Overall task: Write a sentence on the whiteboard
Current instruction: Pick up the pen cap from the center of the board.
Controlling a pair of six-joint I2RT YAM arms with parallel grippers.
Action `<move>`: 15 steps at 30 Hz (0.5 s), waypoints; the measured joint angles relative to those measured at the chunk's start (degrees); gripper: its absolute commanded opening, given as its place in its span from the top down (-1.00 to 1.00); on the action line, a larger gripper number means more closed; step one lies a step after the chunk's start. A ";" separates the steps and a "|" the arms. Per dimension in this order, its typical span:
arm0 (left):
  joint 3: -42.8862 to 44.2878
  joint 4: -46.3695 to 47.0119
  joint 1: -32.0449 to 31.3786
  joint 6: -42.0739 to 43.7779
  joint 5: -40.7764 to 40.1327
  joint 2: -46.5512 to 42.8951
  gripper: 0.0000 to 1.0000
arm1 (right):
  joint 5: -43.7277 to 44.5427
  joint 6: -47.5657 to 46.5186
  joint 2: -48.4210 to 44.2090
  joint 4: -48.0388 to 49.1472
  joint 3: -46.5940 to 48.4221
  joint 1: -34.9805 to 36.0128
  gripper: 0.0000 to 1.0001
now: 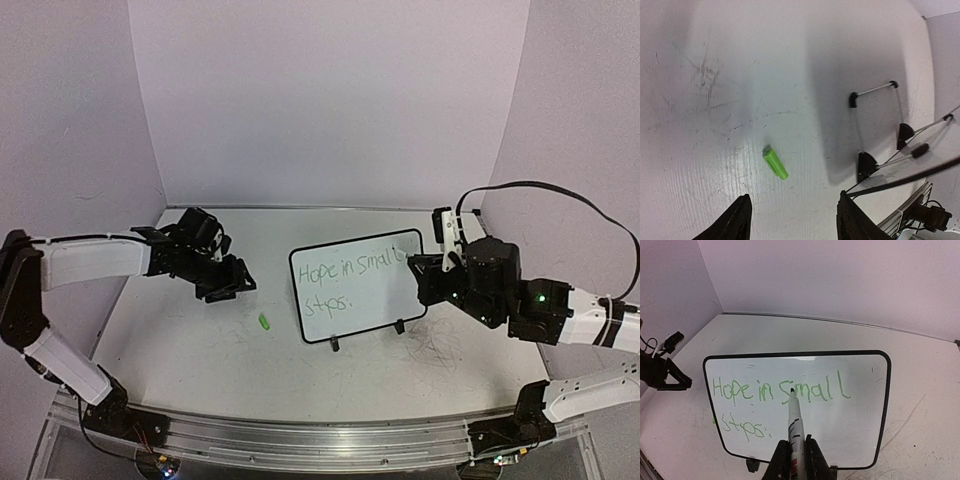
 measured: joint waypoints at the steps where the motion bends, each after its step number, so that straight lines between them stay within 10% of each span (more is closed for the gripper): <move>1: 1.24 -1.92 0.00 -0.77 0.49 3.01 -0.16 | -0.43 0.00 -0.06 0.12 -0.42 0.00 1.00; 15: 19.50 -17.11 -1.68 -13.23 0.58 29.13 0.12 | -2.42 0.98 -5.03 2.47 -6.75 0.00 1.00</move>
